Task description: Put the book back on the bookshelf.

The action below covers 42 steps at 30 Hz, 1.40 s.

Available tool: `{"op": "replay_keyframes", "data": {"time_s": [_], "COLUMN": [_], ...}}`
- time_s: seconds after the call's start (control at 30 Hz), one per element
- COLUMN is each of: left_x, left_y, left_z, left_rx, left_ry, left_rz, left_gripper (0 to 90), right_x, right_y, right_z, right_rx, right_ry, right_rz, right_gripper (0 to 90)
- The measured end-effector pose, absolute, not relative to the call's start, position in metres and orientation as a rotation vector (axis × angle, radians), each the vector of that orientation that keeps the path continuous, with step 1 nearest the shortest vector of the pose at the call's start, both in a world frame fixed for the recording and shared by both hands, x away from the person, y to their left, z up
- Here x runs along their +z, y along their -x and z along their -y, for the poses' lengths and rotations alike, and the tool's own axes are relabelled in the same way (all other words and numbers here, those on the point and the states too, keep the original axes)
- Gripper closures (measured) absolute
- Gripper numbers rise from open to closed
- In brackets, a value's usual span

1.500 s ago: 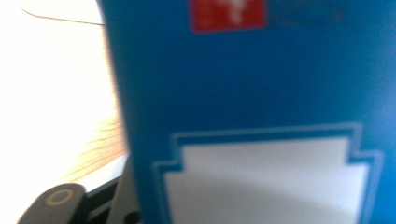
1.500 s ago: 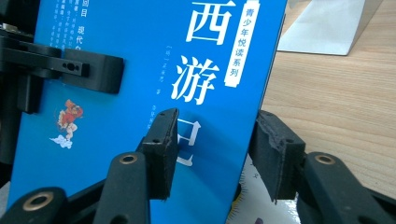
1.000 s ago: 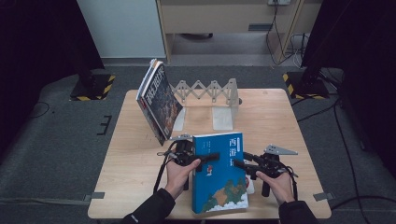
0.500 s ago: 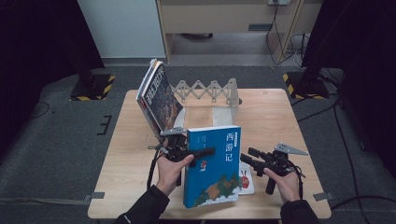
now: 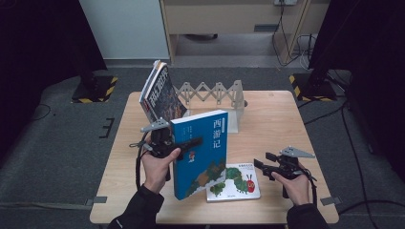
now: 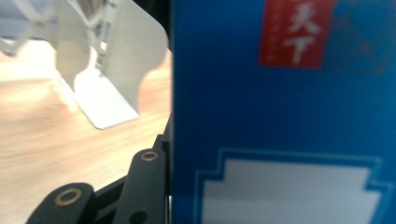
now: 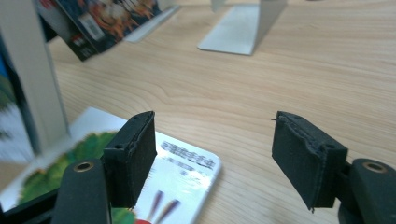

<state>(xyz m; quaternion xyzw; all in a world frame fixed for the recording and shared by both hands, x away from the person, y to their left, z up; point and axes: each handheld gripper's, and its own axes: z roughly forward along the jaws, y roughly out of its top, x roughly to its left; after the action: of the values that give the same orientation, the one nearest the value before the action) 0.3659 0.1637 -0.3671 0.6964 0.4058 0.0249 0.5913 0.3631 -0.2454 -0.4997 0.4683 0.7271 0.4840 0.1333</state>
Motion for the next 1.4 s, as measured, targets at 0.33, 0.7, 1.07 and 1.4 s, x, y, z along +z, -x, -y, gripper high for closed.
{"op": "replay_keyframes", "data": {"time_s": [0.33, 0.7, 1.07, 1.4], "left_x": [-0.355, -0.346, -0.335, -0.329], "left_y": [-0.372, -0.392, -0.417, -0.446], "left_z": [-0.183, -0.186, -0.189, -0.174], "left_rx": [0.177, 0.251, 0.326, 0.391], "left_ry": [-1.608, -1.621, -1.583, -1.559], "left_rz": [-1.007, -1.040, -1.071, -1.093], "left_gripper": [60.1, 60.1, 60.1, 60.2], "right_x": [-0.519, -0.532, -0.539, -0.539], "right_y": [-0.373, -0.381, -0.382, -0.382], "right_z": [0.256, 0.272, 0.271, 0.271], "right_rx": [1.084, 0.957, 0.898, 0.891], "right_ry": [-1.424, -1.472, -1.430, -1.425], "right_rz": [-2.236, -2.165, -2.126, -2.136], "right_gripper": [23.4, 15.0, 5.2, 3.0]}}
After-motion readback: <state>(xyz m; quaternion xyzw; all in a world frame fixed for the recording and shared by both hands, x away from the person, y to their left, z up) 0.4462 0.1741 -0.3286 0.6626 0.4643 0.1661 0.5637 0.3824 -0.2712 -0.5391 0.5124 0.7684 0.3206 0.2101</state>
